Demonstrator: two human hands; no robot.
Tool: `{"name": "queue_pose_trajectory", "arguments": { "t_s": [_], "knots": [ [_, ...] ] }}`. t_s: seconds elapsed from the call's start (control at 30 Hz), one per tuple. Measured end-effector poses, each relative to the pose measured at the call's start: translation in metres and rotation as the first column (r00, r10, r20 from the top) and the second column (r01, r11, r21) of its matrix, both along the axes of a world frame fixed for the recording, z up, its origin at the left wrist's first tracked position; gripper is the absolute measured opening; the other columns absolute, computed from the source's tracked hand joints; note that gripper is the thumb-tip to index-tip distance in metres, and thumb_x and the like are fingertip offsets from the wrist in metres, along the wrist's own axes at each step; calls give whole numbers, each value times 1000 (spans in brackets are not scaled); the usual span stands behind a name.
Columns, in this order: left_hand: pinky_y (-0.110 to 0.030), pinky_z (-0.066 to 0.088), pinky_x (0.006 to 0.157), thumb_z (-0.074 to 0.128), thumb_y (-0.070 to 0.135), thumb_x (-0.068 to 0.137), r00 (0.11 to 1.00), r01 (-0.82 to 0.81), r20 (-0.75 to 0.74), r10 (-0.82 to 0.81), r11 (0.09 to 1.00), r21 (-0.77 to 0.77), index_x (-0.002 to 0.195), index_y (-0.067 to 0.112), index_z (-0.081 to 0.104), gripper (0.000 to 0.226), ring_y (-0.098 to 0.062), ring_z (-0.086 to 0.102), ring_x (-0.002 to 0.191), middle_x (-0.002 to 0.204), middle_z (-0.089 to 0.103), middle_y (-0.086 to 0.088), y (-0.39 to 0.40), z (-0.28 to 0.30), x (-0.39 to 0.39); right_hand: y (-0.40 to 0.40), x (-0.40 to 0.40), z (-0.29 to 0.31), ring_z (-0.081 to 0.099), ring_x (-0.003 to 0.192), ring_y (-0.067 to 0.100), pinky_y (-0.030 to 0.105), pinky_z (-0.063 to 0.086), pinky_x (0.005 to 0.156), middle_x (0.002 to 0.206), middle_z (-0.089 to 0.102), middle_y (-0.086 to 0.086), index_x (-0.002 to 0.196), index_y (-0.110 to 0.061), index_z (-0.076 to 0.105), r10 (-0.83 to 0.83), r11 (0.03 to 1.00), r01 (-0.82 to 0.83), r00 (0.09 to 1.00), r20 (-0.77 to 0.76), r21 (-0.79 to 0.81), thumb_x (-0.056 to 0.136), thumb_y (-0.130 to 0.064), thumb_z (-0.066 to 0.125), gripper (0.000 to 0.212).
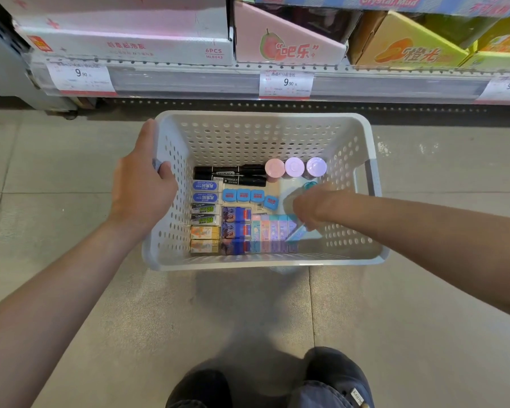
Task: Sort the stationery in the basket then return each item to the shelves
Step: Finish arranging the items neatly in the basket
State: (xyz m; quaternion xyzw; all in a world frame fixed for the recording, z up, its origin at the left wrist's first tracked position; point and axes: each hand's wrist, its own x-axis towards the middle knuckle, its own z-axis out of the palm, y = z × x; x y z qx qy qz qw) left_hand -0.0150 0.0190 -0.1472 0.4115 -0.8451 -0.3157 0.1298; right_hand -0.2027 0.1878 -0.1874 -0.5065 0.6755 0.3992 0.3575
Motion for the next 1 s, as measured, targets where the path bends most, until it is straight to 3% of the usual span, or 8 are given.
{"name": "queue_pose_trajectory", "arguments": {
  "t_s": [0.1,0.2,0.33,0.43,0.53,0.7,0.87,1.0],
  "knots": [
    [-35,47,60,48,7,95,1000,10,-5,-10,1000,-3,151,19,20,64,-22,53,63,89,57,-13,0,1,0,-3,2,13,54,95,23,35,47,84,91,51,-1,117,-11,58,100,994,-103,994,54,44,89,-30,62,33],
    [-41,49,61,48,7,94,1000,19,-8,-19,1000,-4,150,19,21,63,-25,53,63,89,57,-16,0,1,1,-5,2,20,54,87,21,30,45,72,77,50,-3,106,-13,60,200,978,-200,980,10,59,90,-21,63,18],
    [-39,46,58,47,7,94,1000,11,-5,-11,1000,1,150,20,22,63,-19,48,57,80,53,-14,0,1,0,-3,7,13,51,74,18,27,37,51,75,47,2,131,-5,48,252,966,-255,966,-66,-45,88,-13,64,46],
    [-42,50,58,47,7,94,1000,-1,-3,1,1000,10,150,21,22,63,-20,47,56,75,52,-16,0,1,0,0,6,5,56,104,25,28,37,61,117,56,7,139,-5,37,254,953,-266,962,-98,-142,92,-13,57,51],
    [-45,51,58,47,7,94,1000,-6,-4,6,1000,14,150,22,21,64,-21,47,56,74,51,-15,0,1,1,4,4,0,55,114,25,31,39,68,129,52,6,136,-9,38,198,963,-212,975,-99,-169,95,-15,52,45],
    [-43,50,57,47,7,94,1000,-6,-7,6,1000,18,150,22,21,64,-20,45,55,74,50,-16,0,1,1,8,9,-6,56,114,24,31,39,69,127,53,4,137,-8,35,121,960,-154,981,-149,-233,96,-9,45,42],
    [-41,48,55,48,6,94,1000,-18,1,18,1000,12,151,20,22,64,-18,43,53,67,45,-9,0,1,0,11,13,-19,58,110,23,30,39,65,125,54,3,138,-10,36,12,959,-49,991,-135,-278,98,-18,43,41],
    [-41,48,55,48,6,94,1000,-17,-1,17,1000,17,151,21,22,64,-18,42,53,67,44,-8,0,1,0,10,8,-11,61,104,26,28,40,65,118,60,4,133,-17,42,-160,882,119,986,-53,-455,94,-27,49,41]
  ]
}}
